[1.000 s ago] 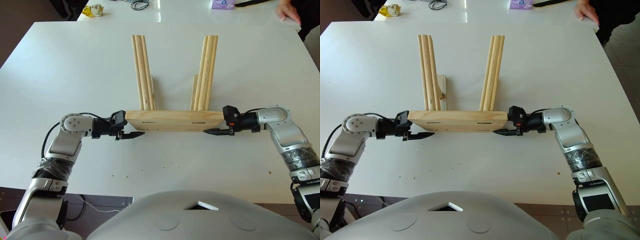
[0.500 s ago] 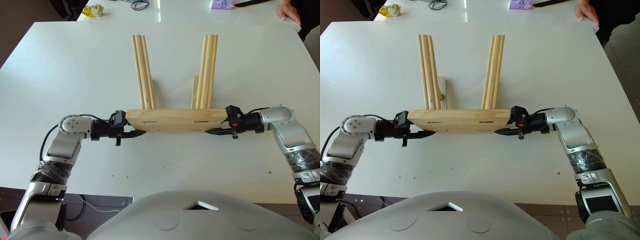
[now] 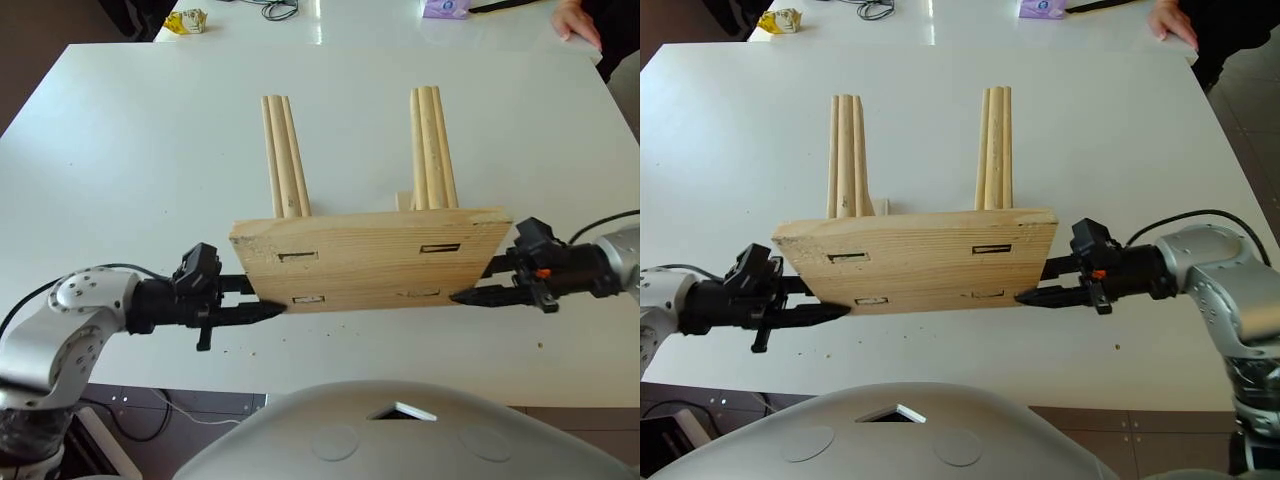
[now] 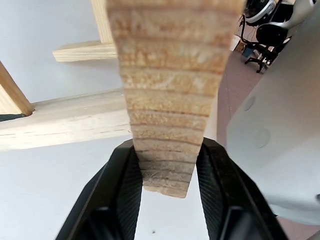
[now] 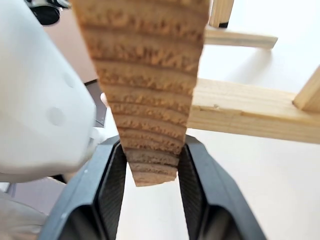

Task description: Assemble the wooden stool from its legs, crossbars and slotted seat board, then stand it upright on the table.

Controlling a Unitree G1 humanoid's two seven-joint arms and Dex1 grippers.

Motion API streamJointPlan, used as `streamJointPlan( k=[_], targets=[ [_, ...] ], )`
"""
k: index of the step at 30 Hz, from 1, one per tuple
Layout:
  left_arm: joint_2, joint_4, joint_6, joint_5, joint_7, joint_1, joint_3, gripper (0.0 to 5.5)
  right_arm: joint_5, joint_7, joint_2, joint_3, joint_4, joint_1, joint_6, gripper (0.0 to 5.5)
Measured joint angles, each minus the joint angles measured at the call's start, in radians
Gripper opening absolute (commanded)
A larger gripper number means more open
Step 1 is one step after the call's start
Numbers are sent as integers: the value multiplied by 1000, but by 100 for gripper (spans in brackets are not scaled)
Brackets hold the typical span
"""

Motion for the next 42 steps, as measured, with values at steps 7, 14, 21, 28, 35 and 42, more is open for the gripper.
streamJointPlan(
  k=[7, 14, 21, 28, 35, 42],
  targets=[
    [25, -27, 52, -293, 94, 94, 104, 149, 364, -125, -79, -119, 13, 49, 120, 141],
    [-28, -19, -29, -697, 377, 74, 79, 149, 807, -421, -47, -112, 115, 23, 110, 141],
    [-268, -55, -223, -892, 815, -76, -18, 149, 994, -850, 260, -25, 69, -58, 51, 141],
    [-457, -63, -377, -950, 1200, -201, -96, 146, 1104, -1318, 515, 51, 20, -158, 1, 141],
    [-618, -106, -499, -1009, 1596, -306, -167, 131, 1207, -1900, 699, 63, 9, -342, -156, 141],
    [-730, -188, -575, -1040, 2015, -412, -201, 129, 1217, -2416, 810, 56, -48, -481, -390, 136]
  ],
)
